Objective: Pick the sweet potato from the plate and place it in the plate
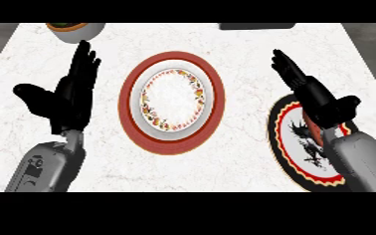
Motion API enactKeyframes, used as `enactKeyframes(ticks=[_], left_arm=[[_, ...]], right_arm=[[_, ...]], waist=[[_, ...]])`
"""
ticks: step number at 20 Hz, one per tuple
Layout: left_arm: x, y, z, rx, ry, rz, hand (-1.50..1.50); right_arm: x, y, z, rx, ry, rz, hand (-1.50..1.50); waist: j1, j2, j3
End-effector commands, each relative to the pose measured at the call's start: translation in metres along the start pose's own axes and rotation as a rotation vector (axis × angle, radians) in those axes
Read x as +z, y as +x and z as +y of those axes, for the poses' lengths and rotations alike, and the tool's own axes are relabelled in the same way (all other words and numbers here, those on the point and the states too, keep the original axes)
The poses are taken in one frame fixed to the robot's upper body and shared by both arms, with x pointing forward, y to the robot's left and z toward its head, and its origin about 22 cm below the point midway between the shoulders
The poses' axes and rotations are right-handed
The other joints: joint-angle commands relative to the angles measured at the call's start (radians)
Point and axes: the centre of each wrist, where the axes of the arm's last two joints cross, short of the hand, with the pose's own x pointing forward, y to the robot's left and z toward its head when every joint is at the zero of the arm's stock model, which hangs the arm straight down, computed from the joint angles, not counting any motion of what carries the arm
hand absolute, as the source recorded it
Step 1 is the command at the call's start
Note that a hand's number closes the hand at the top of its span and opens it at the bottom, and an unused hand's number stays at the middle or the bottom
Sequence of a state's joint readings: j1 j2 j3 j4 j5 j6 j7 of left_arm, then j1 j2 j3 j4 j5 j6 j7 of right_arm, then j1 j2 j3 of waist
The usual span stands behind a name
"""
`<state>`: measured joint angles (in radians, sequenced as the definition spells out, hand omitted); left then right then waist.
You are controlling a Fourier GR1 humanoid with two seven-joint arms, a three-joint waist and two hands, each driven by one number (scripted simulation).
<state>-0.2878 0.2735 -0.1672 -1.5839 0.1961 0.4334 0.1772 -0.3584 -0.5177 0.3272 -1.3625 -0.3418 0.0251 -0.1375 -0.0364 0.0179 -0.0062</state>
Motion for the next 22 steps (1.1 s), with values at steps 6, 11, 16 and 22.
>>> enactKeyframes(ticks=[6,11,16,22], left_arm=[[0.029,-0.063,0.071,-0.216,-0.108,0.059,0.0],[0.037,-0.076,0.078,-0.156,-0.135,0.117,0.0],[0.047,-0.101,0.098,-0.161,-0.143,0.101,0.0],[0.041,-0.101,0.084,-0.15,-0.142,0.122,0.0]], right_arm=[[-0.015,-0.006,-0.029,-0.325,-0.277,0.226,1.5],[0.013,-0.038,-0.009,0.064,-0.65,0.131,-1.5],[0.049,-0.048,0.04,0.148,-0.629,0.029,-1.5],[0.088,0.0,0.003,0.287,-0.745,0.077,-1.5]], waist=[[0.055,-0.011,0.004],[0.032,-0.017,0.005],[0.028,-0.02,0.005],[0.019,-0.022,0.005]])
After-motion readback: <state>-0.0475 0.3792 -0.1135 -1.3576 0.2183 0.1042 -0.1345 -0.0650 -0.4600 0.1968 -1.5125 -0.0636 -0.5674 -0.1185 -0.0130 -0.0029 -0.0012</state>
